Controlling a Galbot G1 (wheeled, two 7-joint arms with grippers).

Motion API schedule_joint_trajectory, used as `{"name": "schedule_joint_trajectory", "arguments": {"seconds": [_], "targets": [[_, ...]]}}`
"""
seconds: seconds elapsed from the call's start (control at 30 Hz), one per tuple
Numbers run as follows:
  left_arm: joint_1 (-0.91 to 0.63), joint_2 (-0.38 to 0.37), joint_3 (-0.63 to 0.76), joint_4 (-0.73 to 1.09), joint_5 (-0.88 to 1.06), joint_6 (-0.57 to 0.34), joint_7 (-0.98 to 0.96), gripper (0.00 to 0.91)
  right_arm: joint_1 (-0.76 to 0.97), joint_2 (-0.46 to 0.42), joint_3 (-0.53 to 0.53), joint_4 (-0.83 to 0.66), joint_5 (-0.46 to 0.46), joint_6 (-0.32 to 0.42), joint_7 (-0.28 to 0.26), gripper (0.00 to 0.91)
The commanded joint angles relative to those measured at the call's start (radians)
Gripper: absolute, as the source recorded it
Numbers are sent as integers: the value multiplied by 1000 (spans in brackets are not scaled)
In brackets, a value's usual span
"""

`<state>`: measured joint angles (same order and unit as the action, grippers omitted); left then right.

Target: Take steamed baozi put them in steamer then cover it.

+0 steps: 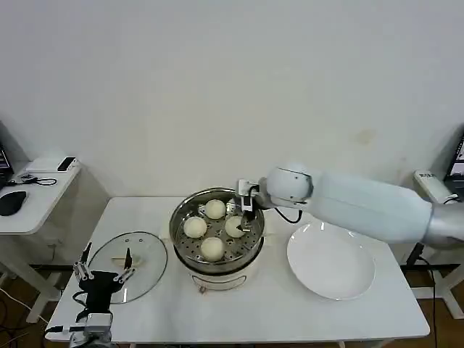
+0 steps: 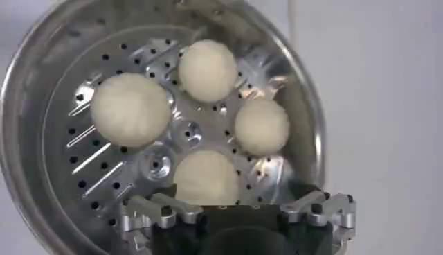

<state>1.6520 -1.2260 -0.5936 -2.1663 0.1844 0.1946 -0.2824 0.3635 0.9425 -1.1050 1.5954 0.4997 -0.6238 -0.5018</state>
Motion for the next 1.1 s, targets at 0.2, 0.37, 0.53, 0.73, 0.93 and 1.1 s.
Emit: {"name": "schedule_joint_trajectory", "arguments": {"seconds": [0.2,0.37,0.53,0.73,0.93,1.1], "targets": [[-7,-15,1,13,-1,-21,-12,907,-671,-329,708,260,-123,311,381,907],[-7,-6,-12,73,-2,-81,-29,907,-1101,-266,1206,328,-182,409,435,907],[-12,-9,-17,99,17,-99,-11,907,-1455,-39,1611,338,-368,563,393,907],[-21,11,-36,126,156,-121,18,907,-1707,264,1871,348,-446,710,326,907],[7,107,-62,226,458,-229,36,907,-1841,403,1960,409,-475,717,336,907],[18,159,-95,349,695,-270,-1,907,-1886,460,2005,456,-542,702,351,907]]}}
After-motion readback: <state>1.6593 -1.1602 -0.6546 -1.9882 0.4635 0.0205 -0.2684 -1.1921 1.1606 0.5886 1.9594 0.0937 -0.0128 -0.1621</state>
